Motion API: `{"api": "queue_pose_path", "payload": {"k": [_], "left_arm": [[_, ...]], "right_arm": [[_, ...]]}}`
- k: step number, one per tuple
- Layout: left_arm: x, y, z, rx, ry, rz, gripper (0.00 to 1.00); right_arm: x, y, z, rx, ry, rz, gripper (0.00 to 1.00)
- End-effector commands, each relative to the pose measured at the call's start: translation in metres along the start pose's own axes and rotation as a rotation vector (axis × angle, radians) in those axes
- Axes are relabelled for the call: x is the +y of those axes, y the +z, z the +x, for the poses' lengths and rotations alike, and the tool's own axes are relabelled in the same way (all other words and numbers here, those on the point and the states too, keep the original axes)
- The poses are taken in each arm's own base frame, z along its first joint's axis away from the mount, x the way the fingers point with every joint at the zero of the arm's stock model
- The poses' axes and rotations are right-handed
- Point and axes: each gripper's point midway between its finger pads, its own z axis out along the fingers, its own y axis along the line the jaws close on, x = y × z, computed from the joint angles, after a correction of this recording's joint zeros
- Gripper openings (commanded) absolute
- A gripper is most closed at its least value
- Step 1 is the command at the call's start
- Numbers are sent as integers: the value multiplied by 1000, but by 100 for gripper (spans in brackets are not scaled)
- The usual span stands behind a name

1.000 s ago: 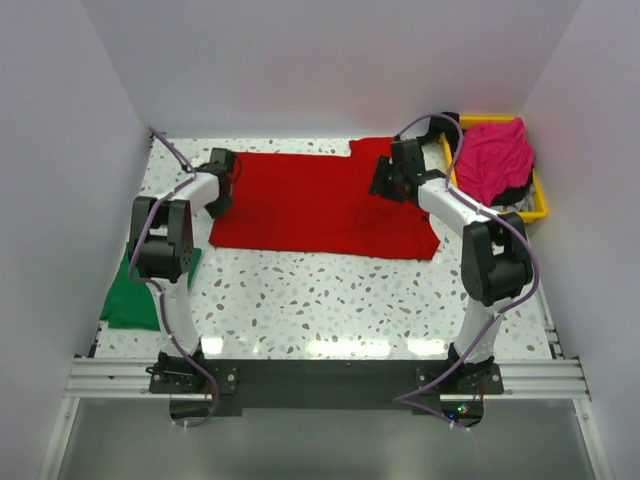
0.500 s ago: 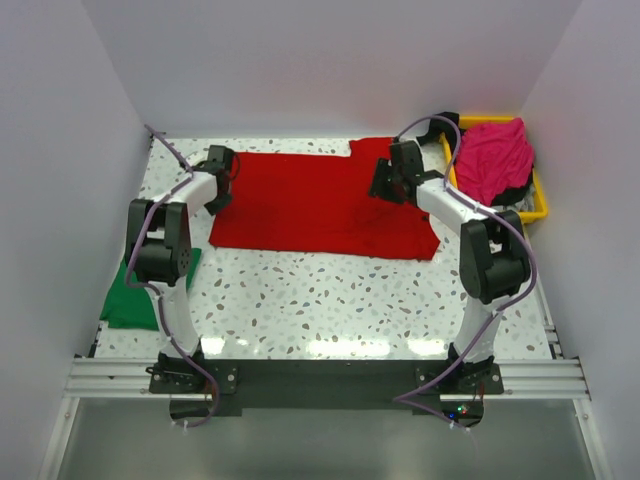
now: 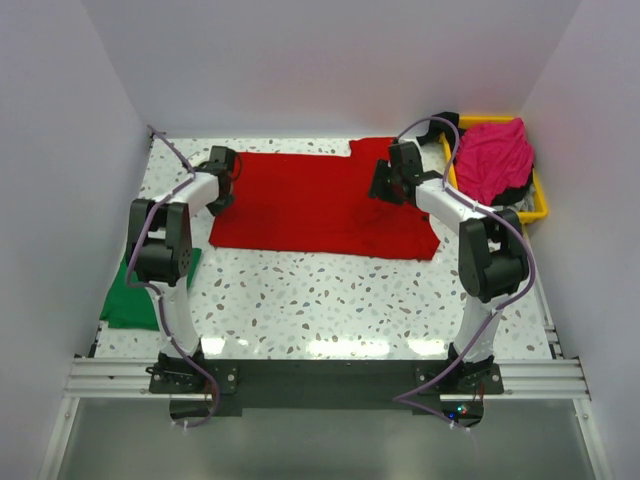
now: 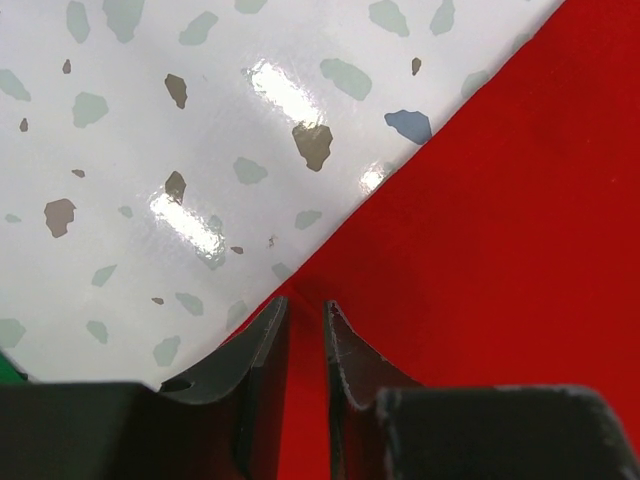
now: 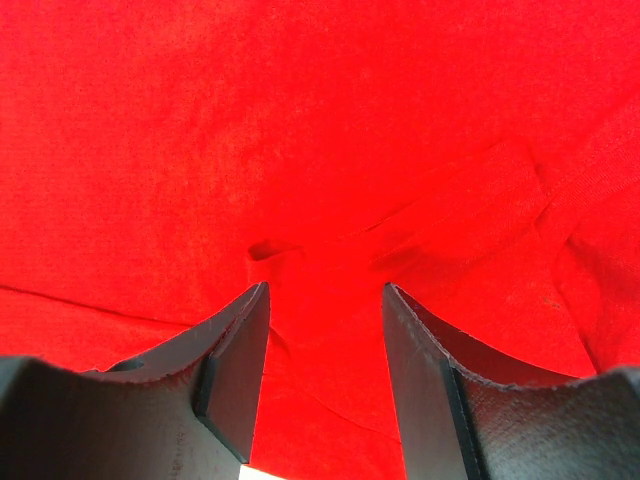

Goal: Fold and stack the t-shirts
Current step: Fold the tshirt

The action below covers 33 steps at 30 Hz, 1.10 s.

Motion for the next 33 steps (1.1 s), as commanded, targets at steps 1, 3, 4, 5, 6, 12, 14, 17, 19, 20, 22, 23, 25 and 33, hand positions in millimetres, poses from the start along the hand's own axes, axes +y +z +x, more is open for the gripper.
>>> {"api": "queue_pose_path", "payload": {"k": [1, 3, 4, 5, 6, 12, 14, 17, 19, 20, 22, 23, 25, 33], "left_arm": [[-6, 1, -7, -26, -2, 2, 24], [-5, 3, -5, -22, 1, -1, 24], [-5, 3, -4, -22, 1, -4, 24], [-5, 4, -5, -22, 1, -4, 24], [-5, 4, -4, -22, 3, -7, 24], [-3, 8, 0, -14, 8, -16, 24], [-2, 8, 1, -13, 9, -19, 24], [-2, 5, -1, -16, 5, -14, 24], [-2, 3, -2, -19, 2, -9, 22], [-2, 1, -4, -21, 1, -5, 22], [-3, -2, -5, -24, -5, 0, 20], [-3, -4, -7, -29, -6, 6, 20], [-3, -5, -8, -31, -10, 9, 18], [-2, -10, -10, -34, -15, 19, 9]], "right_arm": [[8, -2, -14, -37, -20, -20, 52], [8, -2, -13, -35, -21, -21, 52], [8, -2, -13, -34, -21, -22, 52], [9, -2, -13, -35, -21, -24, 52], [8, -1, -12, -32, -21, -23, 52], [9, -2, -13, -35, -21, -24, 52], [8, -1, -12, -32, -21, -23, 52], [8, 0, -11, -27, -21, -25, 52], [9, 0, -11, -29, -21, -26, 52], [9, 0, -11, -28, -21, -27, 52], [9, 0, -11, -29, -21, -28, 52], [9, 1, -12, -29, -19, -28, 52], [9, 1, -10, -27, -19, -27, 52], [9, 1, -11, -27, -20, -29, 52]]}}
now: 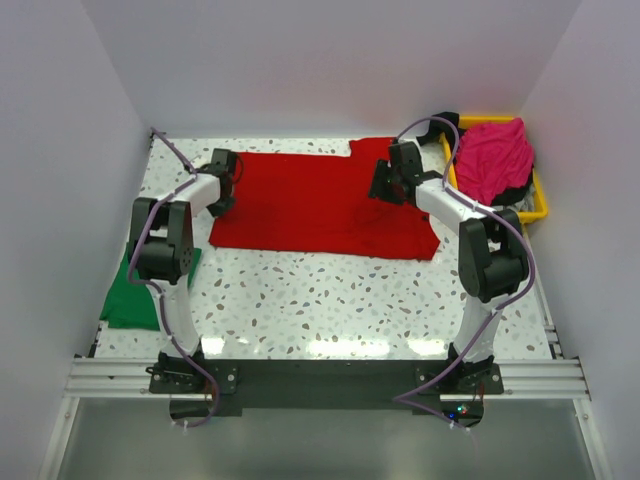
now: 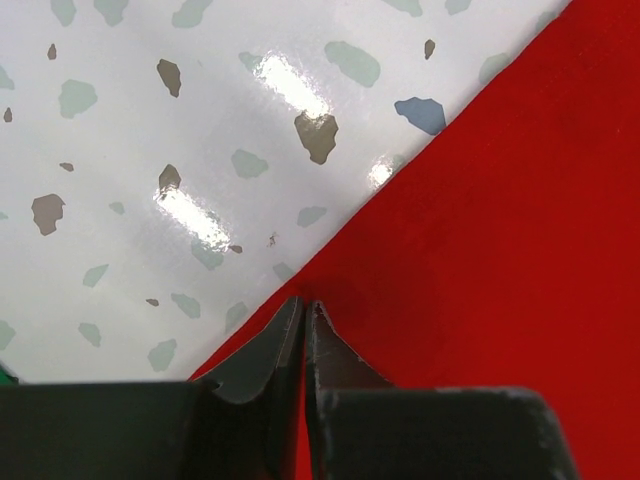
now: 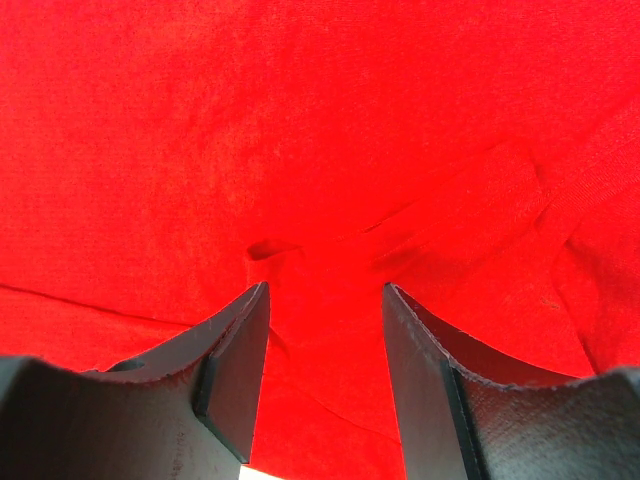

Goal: Fold and stack the t-shirts
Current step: Fold the tshirt

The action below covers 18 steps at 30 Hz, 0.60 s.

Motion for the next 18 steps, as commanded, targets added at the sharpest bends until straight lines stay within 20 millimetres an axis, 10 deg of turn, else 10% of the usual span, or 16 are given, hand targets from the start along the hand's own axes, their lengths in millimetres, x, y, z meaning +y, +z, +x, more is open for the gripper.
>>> {"api": "queue_pose_path", "payload": {"k": [1, 18], "left_arm": [[-2, -18, -17, -48, -27, 31, 7], [-4, -34, -26, -65, -43, 72, 0]], "right_arm": [[9, 1, -11, -27, -13, -27, 52], [10, 12, -19, -35, -46, -18, 56]]}}
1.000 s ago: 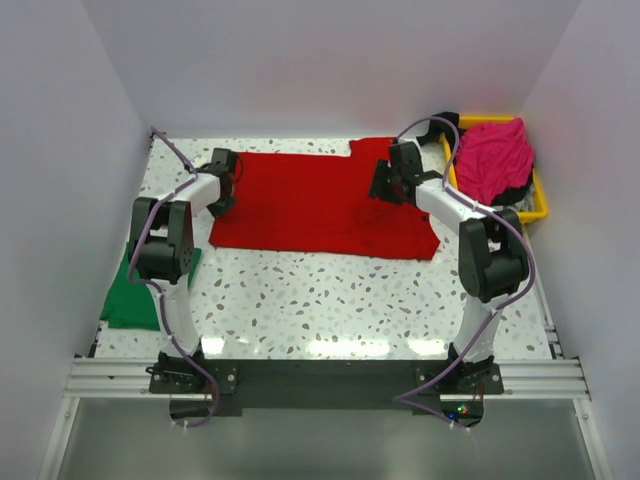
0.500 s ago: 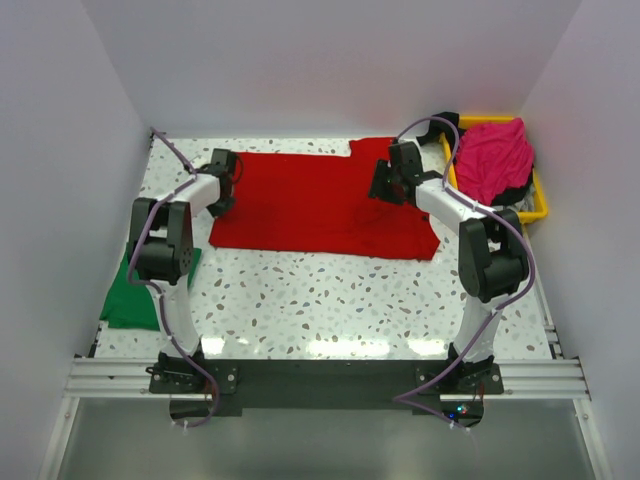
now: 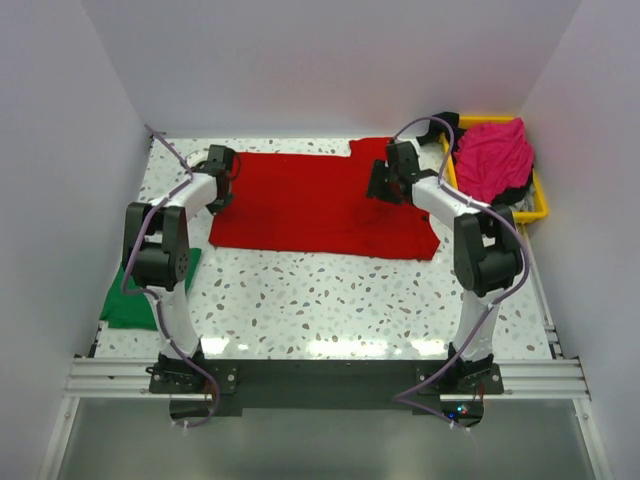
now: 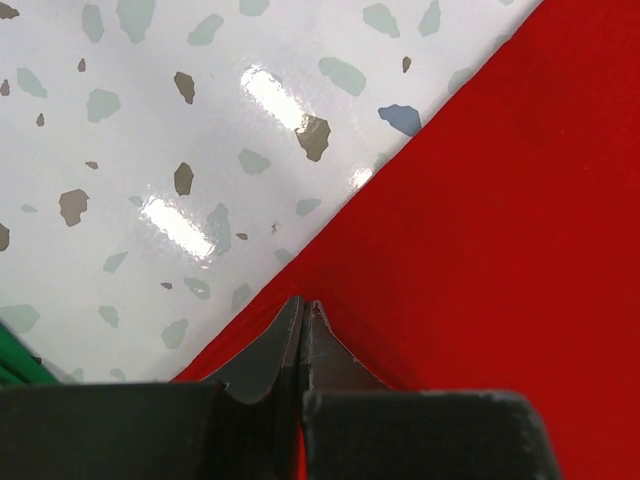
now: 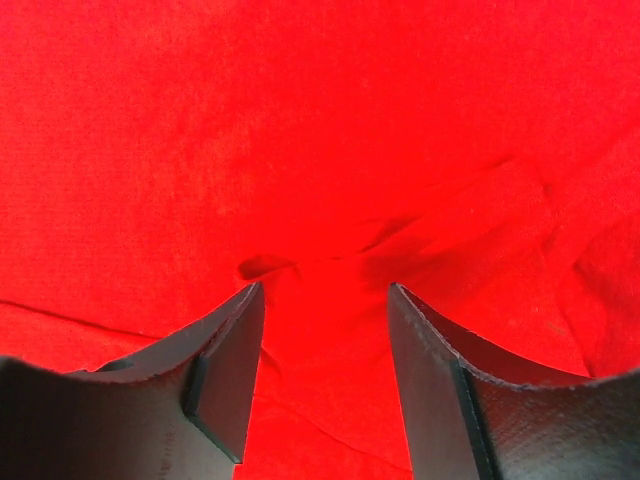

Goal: Fold and stack the t-shirts
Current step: Fold the tshirt

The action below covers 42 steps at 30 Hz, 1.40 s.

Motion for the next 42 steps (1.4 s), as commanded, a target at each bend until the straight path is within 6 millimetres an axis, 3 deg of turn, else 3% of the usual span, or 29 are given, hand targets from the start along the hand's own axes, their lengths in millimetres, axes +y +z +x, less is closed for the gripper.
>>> {"api": "queue_pose_path", "payload": {"k": [1, 9, 13, 19, 26, 30, 33, 34, 38, 42], "left_arm": [[-5, -14, -14, -40, -19, 37, 0], [-6, -12, -12, -34, -20, 46, 0], [-6, -12, -11, -33, -20, 47, 0], [-7, -12, -11, -32, -20, 50, 0], [-6, -11, -9, -30, -16, 51, 0], [-5, -11, -8, -29, -16, 50, 0], [-6, -12, -10, -33, -19, 53, 0], [-6, -13, -10, -34, -19, 54, 0], [-6, -16, -11, -36, -20, 60, 0], [-5, -20, -15, -44, -26, 67, 0]], "right_arm": [[10, 0, -22, -52, -32, -23, 57], [20, 12, -22, -39, -90, -12, 60], [32, 14, -12, -34, -127, -3, 60], [42, 22, 10, -4, -166, 15, 54], [36, 27, 14, 8, -167, 79, 46], [34, 28, 14, 4, -160, 91, 40], [35, 28, 12, -1, -155, 88, 29], [36, 28, 12, -1, -155, 87, 21], [37, 24, 8, -15, -151, 84, 9], [40, 17, 1, -36, -149, 81, 3]]}}
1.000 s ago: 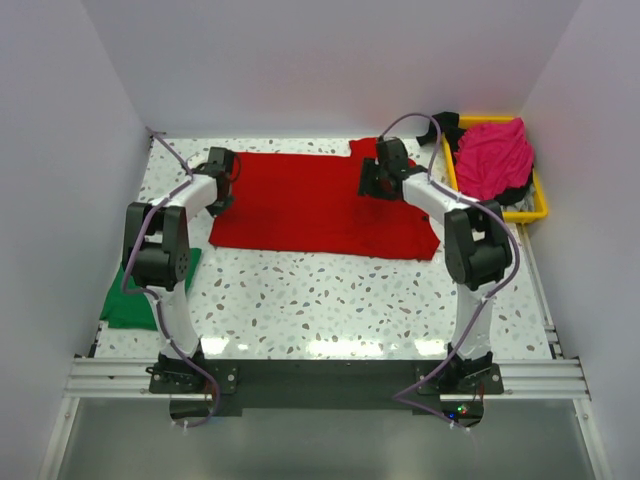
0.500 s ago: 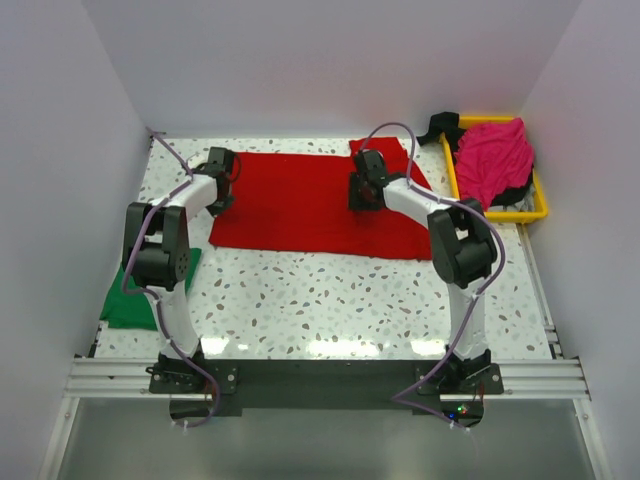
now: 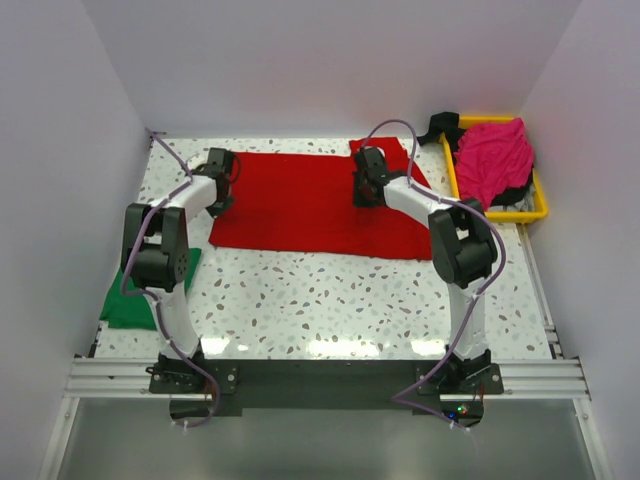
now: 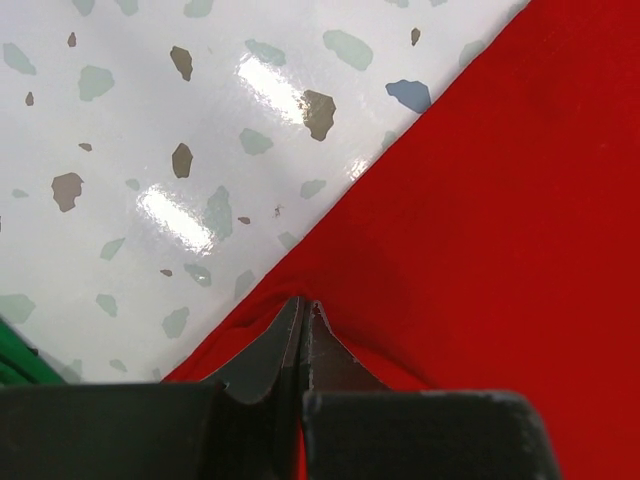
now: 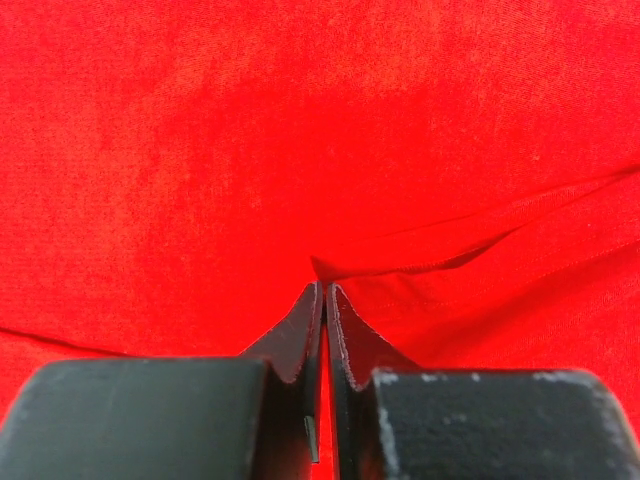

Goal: Fold and stack the t-shirts
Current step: Fold the tshirt

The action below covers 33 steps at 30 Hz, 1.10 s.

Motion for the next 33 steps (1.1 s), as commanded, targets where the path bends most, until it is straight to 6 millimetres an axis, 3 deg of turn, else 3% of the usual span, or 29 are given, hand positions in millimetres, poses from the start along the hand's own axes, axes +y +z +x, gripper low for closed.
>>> {"api": "queue_pose_path", "payload": {"k": [1, 11, 23, 33], "left_arm": [[-9, -23, -25, -71, -31, 62, 0], [-10, -30, -33, -89, -43, 73, 0], [-11, -30, -37, -97, -49, 69, 0], [-7, -31, -45, -108, -75, 67, 0]], "right_arm": [[1, -18, -32, -88, 18, 7, 2], [-6, -41, -49, -166, 46, 34, 1], [-17, -54, -66, -228, 58, 92, 1], [-26, -58, -67, -245, 71, 118, 2]]}}
